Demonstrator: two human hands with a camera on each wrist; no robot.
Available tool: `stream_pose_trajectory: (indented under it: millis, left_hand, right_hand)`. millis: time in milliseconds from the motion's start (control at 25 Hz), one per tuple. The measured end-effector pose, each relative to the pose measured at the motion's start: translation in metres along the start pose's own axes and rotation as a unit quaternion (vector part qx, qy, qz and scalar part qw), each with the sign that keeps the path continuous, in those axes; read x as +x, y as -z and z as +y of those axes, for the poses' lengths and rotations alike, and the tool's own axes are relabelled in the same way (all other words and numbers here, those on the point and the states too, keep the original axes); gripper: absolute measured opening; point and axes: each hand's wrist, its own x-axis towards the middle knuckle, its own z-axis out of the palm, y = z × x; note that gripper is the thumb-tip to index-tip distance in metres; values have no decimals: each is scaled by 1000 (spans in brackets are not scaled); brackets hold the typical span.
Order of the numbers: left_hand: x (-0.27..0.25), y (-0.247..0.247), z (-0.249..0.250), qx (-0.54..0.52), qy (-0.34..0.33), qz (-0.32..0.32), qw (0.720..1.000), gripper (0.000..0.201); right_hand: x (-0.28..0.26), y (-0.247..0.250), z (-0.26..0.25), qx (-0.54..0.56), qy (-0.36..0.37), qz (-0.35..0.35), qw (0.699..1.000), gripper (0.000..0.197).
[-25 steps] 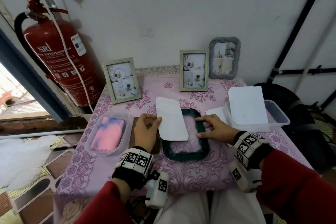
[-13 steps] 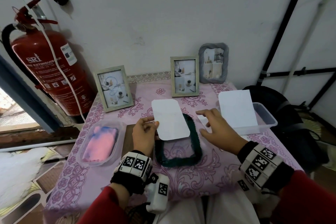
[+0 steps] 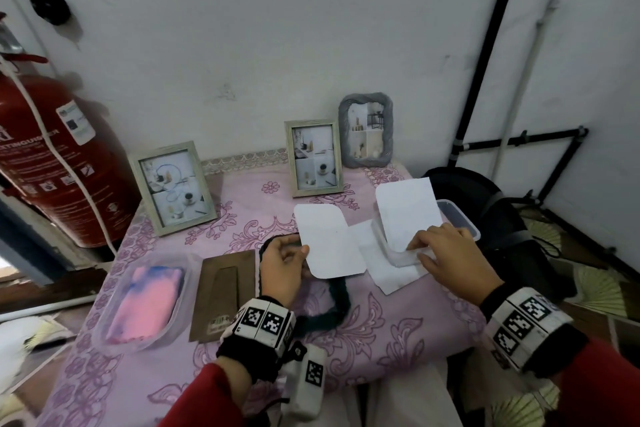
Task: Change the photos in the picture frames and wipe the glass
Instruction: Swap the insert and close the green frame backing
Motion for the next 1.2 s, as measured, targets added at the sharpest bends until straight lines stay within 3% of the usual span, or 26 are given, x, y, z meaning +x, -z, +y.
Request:
stream_pose_trajectory:
  millis: [320, 600, 840, 1080, 1200]
  left_hand:
    - [-7, -38, -4, -24, 46, -69, 996, 22]
    - [-19, -80, -6, -17, 83, -89, 992, 27]
    - [-23, -83, -9, 0, 88, -103, 991, 19]
    - [-18, -75, -5, 141, -20, -85, 986, 20]
    - [-12, -79, 6, 163, -62, -90, 980, 15]
  right_hand:
    - [-3, 3, 9, 135, -4, 85, 987, 15]
    - [-5, -1, 9, 125, -10, 63, 990, 18]
    - [-6, -9, 9, 101, -15, 43, 994, 21]
    - [-3, -10, 5, 102, -19, 24, 994, 24]
    - [2, -1, 6, 205, -21, 21, 978, 29]
